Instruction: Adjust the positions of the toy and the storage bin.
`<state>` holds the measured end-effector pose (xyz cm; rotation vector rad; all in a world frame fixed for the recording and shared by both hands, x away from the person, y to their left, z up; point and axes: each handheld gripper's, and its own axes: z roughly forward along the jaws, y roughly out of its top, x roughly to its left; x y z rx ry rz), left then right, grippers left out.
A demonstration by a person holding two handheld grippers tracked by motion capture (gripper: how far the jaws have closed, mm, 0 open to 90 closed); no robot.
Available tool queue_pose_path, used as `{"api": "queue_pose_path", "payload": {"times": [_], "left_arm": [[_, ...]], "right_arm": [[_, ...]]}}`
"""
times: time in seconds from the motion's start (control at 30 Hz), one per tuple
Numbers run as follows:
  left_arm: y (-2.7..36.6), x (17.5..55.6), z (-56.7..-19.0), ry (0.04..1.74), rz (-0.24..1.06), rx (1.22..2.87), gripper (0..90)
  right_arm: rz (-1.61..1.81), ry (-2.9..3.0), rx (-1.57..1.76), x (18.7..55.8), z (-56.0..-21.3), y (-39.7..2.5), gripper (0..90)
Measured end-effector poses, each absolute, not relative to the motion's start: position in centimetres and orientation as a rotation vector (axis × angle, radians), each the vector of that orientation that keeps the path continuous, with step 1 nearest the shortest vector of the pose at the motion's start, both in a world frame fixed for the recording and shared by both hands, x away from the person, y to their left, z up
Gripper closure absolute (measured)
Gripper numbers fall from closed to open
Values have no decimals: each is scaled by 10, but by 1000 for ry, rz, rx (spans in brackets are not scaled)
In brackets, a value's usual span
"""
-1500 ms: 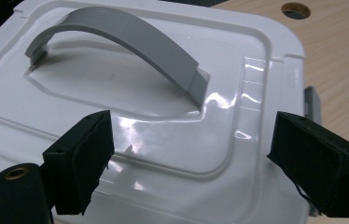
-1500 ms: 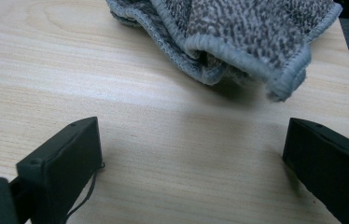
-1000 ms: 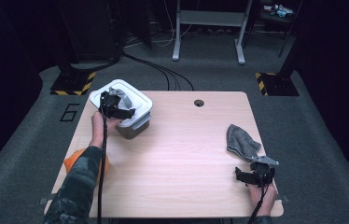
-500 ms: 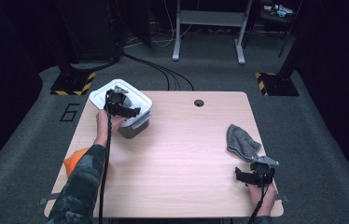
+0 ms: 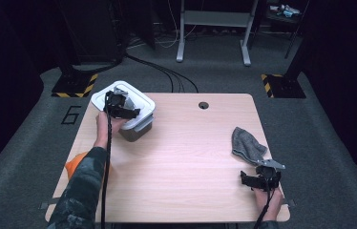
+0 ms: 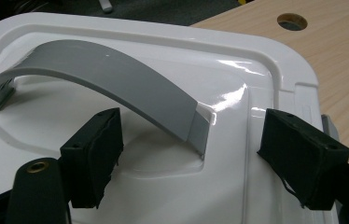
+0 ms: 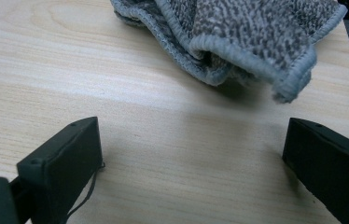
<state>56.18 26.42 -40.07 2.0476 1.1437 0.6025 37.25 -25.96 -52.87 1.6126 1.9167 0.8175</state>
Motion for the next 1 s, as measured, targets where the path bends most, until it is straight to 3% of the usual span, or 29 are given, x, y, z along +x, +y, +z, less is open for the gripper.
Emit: {"api": "queue_pose_path", "payload": {"times": [1.0], "left_arm": [[236, 541, -402, 1113, 583, 2040, 209]], "right_arm": [[818, 1911, 1618, 372, -529, -259, 37]]}}
